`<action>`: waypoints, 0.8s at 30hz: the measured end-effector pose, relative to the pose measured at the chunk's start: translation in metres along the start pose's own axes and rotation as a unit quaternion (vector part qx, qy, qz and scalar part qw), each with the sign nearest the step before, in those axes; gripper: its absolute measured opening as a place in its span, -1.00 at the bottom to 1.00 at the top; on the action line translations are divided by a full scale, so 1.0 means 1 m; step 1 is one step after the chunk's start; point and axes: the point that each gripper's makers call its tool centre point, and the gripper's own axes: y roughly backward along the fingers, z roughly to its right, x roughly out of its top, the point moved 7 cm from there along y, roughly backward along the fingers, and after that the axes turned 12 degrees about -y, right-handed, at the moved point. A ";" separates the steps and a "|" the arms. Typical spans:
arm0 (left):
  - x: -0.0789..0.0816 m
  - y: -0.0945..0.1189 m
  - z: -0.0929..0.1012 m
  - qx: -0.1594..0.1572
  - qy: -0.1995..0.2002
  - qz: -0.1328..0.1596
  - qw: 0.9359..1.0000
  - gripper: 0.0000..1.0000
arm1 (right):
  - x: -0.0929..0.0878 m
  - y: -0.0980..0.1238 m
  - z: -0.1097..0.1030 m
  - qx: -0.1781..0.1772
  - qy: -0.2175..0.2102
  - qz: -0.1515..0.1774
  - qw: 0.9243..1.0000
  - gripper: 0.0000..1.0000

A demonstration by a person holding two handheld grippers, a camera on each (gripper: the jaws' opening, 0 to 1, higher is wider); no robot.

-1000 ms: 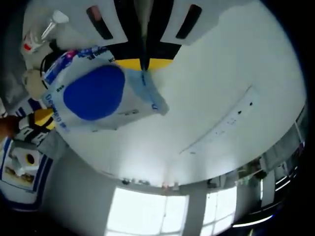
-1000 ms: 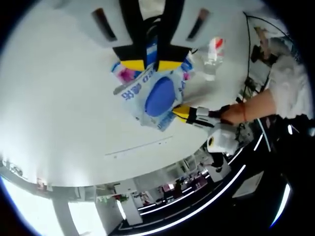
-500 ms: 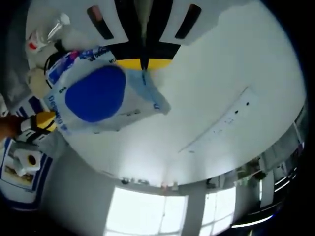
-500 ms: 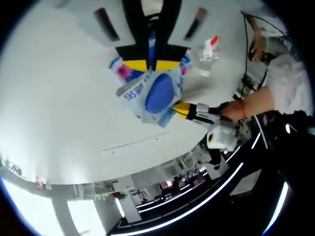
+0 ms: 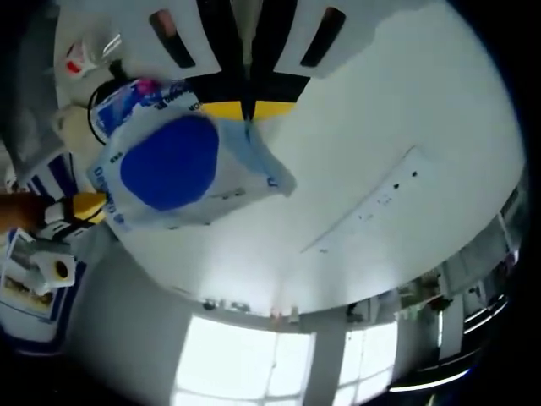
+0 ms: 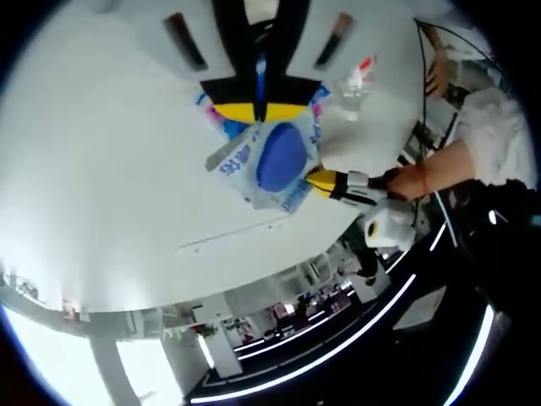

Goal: Arrange the tabletop items into an orderly group along one side of the table until the central work area is clear of visible clutter.

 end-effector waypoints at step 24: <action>0.044 0.030 0.027 0.050 0.019 0.018 0.998 -1.00 | 0.053 0.020 0.015 0.022 0.030 0.034 0.999 -1.00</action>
